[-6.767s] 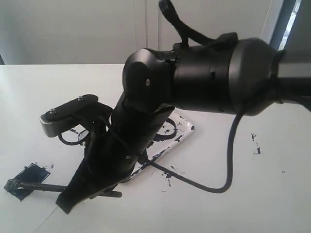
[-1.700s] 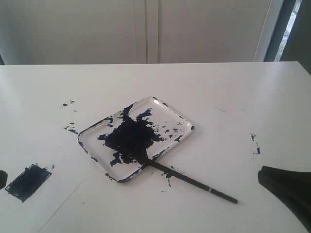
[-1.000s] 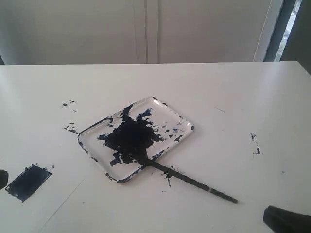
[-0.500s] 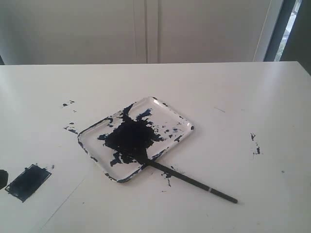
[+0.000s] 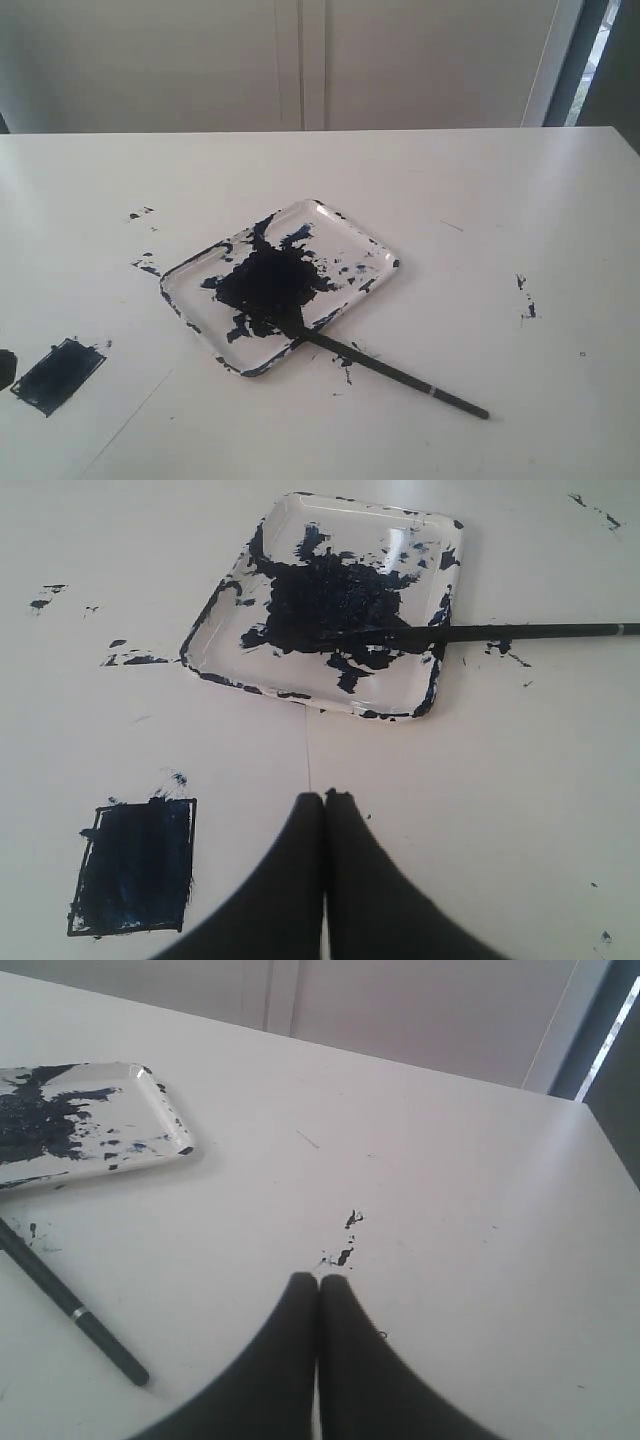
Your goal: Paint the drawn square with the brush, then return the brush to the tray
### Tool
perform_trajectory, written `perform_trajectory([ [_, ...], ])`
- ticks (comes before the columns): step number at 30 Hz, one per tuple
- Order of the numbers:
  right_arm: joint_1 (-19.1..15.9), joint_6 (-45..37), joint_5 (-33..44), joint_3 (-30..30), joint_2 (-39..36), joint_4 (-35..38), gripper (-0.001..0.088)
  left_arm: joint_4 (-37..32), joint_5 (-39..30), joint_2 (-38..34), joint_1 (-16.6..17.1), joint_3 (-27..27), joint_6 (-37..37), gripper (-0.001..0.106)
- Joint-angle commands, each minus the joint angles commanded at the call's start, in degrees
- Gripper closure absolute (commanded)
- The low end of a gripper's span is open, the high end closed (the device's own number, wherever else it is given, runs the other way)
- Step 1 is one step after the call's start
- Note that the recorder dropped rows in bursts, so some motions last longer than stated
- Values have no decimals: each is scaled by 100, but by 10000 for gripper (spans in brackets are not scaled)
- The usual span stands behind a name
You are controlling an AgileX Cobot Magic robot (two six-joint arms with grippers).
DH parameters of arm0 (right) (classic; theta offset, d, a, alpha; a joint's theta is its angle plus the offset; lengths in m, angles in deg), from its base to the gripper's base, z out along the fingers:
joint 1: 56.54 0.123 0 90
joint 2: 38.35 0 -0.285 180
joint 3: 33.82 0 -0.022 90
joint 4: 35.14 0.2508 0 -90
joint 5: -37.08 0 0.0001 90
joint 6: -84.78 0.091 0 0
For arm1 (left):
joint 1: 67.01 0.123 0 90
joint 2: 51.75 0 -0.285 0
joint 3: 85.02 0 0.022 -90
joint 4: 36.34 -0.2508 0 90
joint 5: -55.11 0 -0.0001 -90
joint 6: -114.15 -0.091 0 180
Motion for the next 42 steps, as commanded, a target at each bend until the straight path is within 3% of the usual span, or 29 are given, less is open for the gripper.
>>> perform_trajectory([
  [15, 0, 0, 0, 0, 0, 10, 868, -4, 132, 0, 0, 0, 21, 1053],
  [22, 0, 0, 0, 0, 0, 10, 868, 1157, 1118, 0, -10, 0, 335, 1053],
  [24, 0, 0, 0, 0, 0, 10, 868, 732, 1262, 12, -23, 0, 1139, 1053],
  [30, 0, 0, 0, 0, 0, 10, 868, -2665, 1295, 12, -23, -25, 5250, 1053],
  [32, 0, 0, 0, 0, 0, 10, 868, -3388, 1495, 74, -23, -107, 6122, 1053],
  [38, 0, 0, 0, 0, 0, 10, 868, -4179, 3172, 811, -12, -999, 6249, 1053],
  [42, 0, 0, 0, 0, 0, 10, 868, -4450, 3328, 1360, 144, -1419, 6072, 1053],
])
